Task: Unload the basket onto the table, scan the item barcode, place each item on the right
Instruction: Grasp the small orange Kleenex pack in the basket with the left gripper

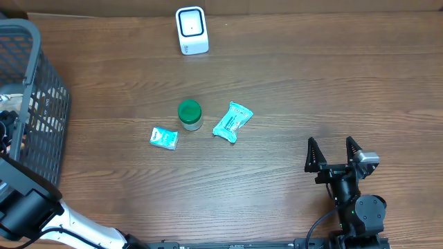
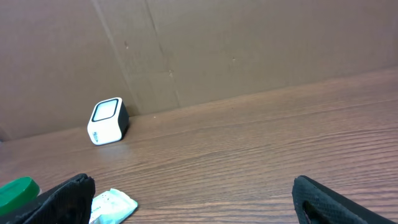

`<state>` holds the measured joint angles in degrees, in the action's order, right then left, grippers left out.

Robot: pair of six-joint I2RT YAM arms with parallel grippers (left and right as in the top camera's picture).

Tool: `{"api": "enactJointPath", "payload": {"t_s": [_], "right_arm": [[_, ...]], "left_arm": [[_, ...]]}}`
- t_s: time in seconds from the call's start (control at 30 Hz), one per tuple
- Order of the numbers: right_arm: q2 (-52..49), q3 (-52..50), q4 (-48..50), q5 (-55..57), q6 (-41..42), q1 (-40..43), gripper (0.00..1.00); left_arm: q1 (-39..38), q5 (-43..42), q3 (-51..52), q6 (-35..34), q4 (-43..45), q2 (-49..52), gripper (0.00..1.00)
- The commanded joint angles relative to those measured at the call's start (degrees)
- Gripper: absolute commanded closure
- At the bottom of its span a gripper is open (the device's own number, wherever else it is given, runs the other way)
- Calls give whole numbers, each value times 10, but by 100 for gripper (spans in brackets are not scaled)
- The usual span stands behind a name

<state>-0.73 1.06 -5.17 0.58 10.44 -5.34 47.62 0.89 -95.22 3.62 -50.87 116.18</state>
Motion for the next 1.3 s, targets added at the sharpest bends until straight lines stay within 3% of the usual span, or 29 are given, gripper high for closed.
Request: {"api": "enactJointPath", "payload": {"t_s": [0.0, 1.07, 1.13, 1.27], "right_arm": [[6, -6, 4, 2, -5, -2, 0], [6, -6, 4, 2, -5, -2, 0], [6, -6, 4, 2, -5, -2, 0], [6, -6, 4, 2, -5, -2, 0]], "left_arm": [[0, 6, 4, 29, 7, 7, 28], [0, 6, 135, 41, 199, 7, 29], [0, 7, 146, 41, 212, 7, 31], [0, 11, 150, 41, 213, 7, 44]]}}
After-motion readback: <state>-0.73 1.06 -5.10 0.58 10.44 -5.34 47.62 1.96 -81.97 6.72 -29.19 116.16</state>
